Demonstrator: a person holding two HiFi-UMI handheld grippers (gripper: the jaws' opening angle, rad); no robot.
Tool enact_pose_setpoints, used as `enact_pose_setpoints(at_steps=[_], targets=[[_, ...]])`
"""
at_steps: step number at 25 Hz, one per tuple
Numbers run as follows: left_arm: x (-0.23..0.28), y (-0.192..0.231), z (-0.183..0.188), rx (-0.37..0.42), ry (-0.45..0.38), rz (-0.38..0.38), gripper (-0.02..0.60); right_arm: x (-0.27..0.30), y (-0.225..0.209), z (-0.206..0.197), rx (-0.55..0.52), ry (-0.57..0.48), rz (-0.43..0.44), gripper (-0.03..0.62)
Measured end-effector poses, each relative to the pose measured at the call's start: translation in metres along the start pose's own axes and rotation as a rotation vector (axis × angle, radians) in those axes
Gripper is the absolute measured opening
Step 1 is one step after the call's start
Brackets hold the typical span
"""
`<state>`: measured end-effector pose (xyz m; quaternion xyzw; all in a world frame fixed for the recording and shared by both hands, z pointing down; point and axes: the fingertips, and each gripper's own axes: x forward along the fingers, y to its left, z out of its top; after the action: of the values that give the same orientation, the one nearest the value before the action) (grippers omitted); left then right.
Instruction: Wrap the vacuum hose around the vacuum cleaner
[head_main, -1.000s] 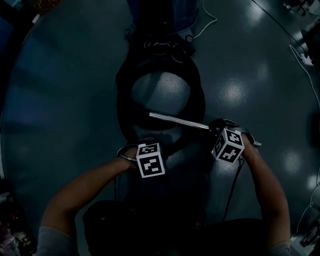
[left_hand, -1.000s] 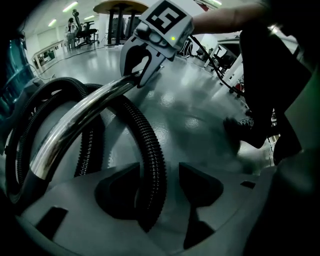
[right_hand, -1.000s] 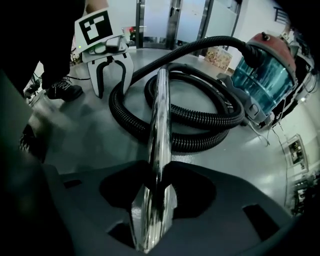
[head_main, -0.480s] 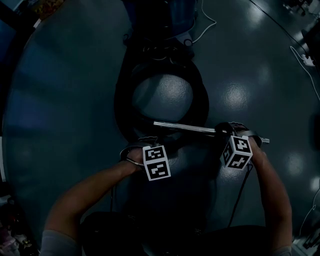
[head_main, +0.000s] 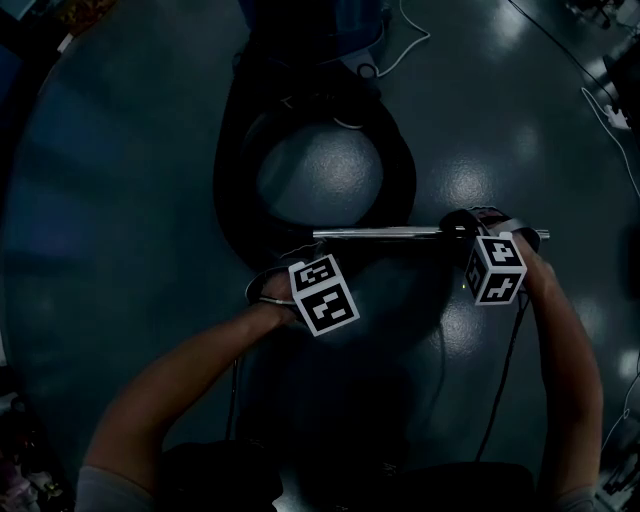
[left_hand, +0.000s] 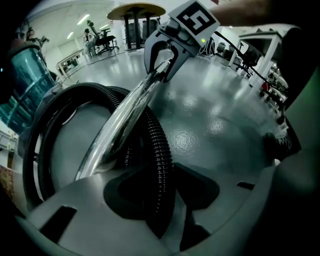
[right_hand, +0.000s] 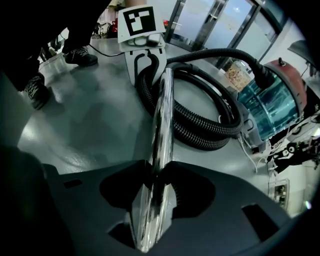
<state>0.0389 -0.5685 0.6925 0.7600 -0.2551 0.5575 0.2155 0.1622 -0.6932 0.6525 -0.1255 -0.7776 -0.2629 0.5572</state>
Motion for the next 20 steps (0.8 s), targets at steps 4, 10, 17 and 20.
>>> enact_pose_setpoints(at_steps=[4,10,17,20], targets=[[0.0,-0.003,0.002,-0.154,-0.058,-0.09,0.173,0.009,-0.003,-0.007,0.052,0.017,0.008,0.167],[-0.01,-0.025,0.003,-0.093,-0.065,-0.087,0.173,0.009,0.001,-0.014,0.132,0.05,0.01,0.167],[-0.041,-0.019,0.025,-0.142,-0.154,-0.101,0.173,-0.007,-0.001,-0.016,0.303,0.01,-0.021,0.169],[-0.053,-0.013,0.028,-0.166,-0.178,-0.103,0.173,-0.02,0.004,-0.011,0.388,-0.024,-0.018,0.169]])
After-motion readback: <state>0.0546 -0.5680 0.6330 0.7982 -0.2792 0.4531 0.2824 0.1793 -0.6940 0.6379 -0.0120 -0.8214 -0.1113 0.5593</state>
